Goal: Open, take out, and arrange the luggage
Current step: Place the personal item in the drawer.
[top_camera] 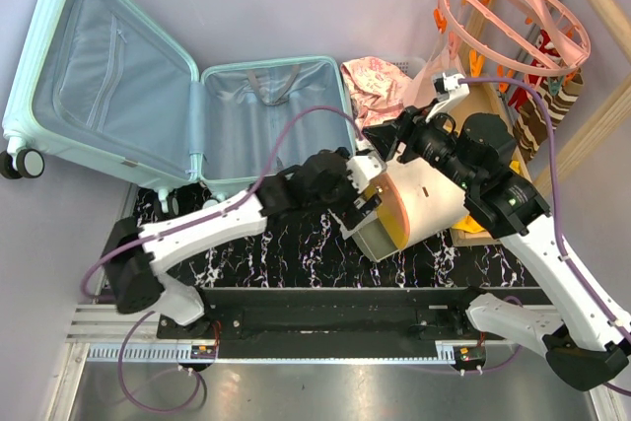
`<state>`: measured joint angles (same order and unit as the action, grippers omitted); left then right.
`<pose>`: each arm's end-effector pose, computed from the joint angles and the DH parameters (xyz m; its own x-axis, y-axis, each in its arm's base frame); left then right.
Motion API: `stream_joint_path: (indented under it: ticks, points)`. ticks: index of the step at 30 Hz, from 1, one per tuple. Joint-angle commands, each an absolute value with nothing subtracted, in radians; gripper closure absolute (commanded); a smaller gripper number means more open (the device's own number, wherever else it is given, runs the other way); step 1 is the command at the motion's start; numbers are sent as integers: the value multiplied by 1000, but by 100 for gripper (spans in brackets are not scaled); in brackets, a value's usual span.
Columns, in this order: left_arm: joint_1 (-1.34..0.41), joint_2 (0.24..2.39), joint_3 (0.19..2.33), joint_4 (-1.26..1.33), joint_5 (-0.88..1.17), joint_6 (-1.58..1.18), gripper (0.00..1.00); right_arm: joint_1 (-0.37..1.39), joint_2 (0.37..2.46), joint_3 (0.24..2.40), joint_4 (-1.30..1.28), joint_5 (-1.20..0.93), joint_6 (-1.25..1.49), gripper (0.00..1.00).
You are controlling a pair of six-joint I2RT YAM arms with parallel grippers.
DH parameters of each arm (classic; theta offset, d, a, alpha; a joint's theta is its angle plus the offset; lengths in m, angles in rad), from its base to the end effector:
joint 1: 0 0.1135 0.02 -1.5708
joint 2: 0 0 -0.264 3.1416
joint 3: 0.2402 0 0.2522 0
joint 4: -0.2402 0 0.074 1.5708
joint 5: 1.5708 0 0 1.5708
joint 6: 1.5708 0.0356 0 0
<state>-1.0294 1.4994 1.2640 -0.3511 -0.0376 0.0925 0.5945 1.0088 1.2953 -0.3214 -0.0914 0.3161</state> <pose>0.1787 -0.2947 0.3174 -0.2064 0.5223 -0.8274 0.8630 0.4957 0.0976 0.1694 0.1185 0.4599 -0.2243 0.2220 -0.9489 -0.5930 0.7416 0.3137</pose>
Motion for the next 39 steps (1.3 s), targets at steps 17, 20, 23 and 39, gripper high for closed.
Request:
stream_joint_path:
  ticks: [17,20,23,39]
  points:
    - [-608,608,790,-359,-184,-311,1,928,1244,1385,-604,190,153,45]
    - [-523,554,787,-419,-161,-327,1,978,1302,1351,-615,277,131,45]
    - [-494,538,772,-414,-129,-333,1,1018,1353,1350,-633,357,100,45]
    - [-456,572,707,-359,-51,-341,1,1121,1568,1298,-572,630,5,41]
